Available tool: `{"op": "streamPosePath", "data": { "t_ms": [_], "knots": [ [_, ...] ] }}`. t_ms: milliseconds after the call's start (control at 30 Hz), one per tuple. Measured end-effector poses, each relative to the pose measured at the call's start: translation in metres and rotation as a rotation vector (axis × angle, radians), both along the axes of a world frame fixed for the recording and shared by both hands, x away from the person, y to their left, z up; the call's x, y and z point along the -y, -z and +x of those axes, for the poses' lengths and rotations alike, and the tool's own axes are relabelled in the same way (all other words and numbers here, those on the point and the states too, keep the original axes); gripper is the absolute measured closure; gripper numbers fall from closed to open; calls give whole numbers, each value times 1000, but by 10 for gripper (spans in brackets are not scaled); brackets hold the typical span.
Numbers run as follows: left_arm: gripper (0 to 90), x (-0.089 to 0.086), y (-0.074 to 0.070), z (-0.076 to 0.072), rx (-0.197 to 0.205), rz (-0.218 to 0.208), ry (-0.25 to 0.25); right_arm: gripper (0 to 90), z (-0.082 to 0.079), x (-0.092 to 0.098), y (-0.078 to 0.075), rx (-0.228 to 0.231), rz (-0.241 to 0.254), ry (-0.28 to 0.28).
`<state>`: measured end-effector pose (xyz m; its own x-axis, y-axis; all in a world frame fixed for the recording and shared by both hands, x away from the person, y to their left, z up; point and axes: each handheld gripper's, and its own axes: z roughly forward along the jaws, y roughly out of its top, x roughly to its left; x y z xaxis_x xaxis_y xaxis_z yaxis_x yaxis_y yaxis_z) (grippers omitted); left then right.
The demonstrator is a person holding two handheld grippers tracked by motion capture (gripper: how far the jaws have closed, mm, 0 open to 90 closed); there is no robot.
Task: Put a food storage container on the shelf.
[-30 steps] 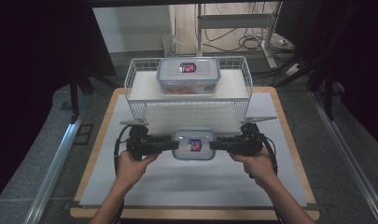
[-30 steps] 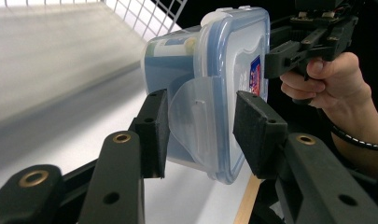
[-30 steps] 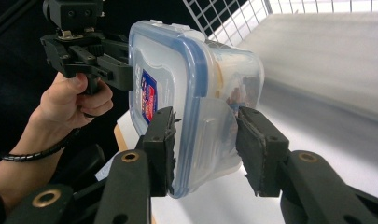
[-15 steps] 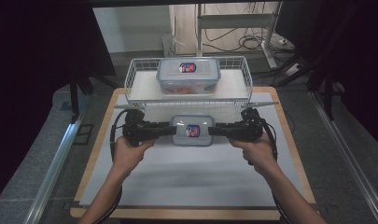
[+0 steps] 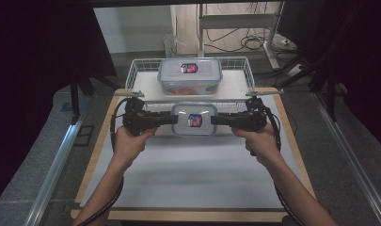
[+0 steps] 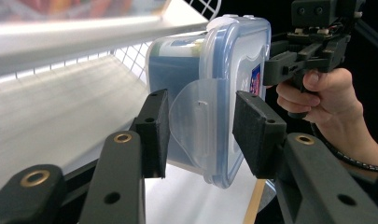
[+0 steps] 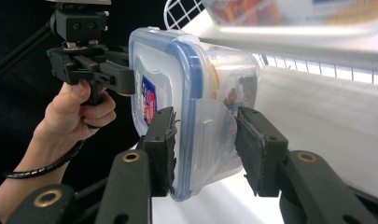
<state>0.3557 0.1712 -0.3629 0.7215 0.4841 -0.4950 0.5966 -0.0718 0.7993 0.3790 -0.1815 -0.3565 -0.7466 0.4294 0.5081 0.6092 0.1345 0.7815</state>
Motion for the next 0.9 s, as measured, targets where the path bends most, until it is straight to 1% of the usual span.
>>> {"op": "streamPosePath", "data": {
  "t_ms": [233, 467, 900],
  "knots": [
    [568, -3, -16, 9, 8, -9, -15, 584, 9, -3, -15, 16, 9, 8],
    [568, -6, -29, 19, 16, -30, -34, 584, 20, -6, -30, 31, 19, 18],
    [568, -7, -55, 36, 29, -30, -56, 582, 41, -7, -51, 38, 59, 34]
  ]
}}
